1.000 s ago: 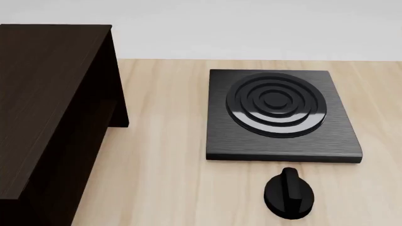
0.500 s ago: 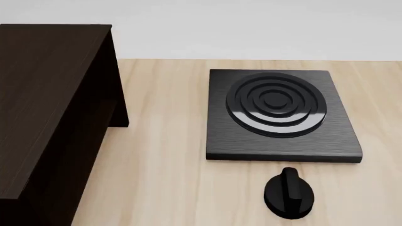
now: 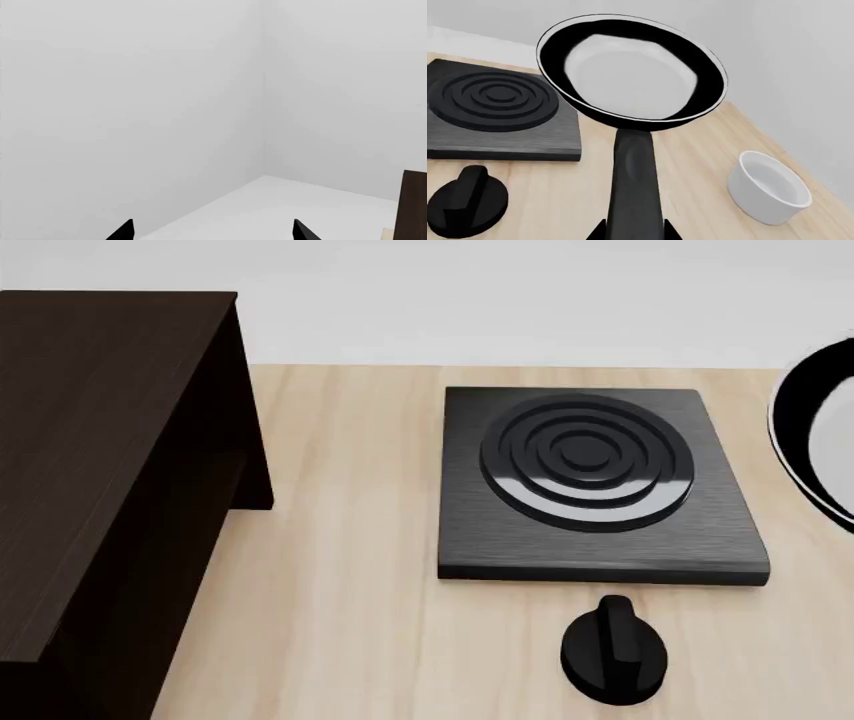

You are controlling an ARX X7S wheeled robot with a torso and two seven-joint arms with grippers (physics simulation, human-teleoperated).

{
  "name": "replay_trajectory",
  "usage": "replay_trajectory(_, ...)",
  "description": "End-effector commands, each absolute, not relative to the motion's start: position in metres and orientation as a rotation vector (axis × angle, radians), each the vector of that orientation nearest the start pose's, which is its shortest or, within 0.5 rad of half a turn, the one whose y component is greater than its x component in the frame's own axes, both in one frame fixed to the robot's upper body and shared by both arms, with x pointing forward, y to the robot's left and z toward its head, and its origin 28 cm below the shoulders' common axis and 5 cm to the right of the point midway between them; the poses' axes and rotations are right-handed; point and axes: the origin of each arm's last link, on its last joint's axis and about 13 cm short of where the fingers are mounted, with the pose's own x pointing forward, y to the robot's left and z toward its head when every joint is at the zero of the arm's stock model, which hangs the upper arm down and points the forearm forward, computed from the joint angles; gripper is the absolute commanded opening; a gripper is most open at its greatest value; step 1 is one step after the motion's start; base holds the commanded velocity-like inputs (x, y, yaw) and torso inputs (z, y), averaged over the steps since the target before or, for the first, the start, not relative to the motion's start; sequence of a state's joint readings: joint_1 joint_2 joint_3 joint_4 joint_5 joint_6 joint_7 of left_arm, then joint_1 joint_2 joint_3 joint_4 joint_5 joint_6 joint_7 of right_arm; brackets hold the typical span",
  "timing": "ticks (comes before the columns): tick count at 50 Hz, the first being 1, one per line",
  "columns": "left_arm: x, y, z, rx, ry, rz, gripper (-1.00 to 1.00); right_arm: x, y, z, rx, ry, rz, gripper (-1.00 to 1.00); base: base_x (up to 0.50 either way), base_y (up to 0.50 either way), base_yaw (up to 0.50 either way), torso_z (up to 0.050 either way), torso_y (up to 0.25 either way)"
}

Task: Put the frying pan under the cabinet shelf.

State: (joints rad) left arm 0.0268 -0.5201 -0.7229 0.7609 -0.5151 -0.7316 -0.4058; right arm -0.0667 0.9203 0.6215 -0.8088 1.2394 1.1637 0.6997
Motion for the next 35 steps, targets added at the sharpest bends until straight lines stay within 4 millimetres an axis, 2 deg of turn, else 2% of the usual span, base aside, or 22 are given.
replay_trajectory(1, 0.148, 0.363, 0.19, 0.127, -0.256, 0.712, 1.0, 0.16, -0.212, 0.217, -0.358, 0.121, -0.299, -1.0, 0.0, 0.0, 0.0, 0.0, 0.0)
replay_trajectory(14, 0.149, 0.364, 0.184, 0.123, -0.247, 0.711, 1.0, 0.188, -0.188, 0.222, -0.385, 0.087, -0.164, -1.0, 0.0, 0.0, 0.0, 0.001, 0.002)
replay_trajectory(35, 0.149, 0.363, 0.183, 0.124, -0.238, 0.712, 1.0, 0.223, -0.168, 0.202, -0.416, 0.142, -0.02, -1.0, 0.0, 0.0, 0.0, 0.0, 0.002)
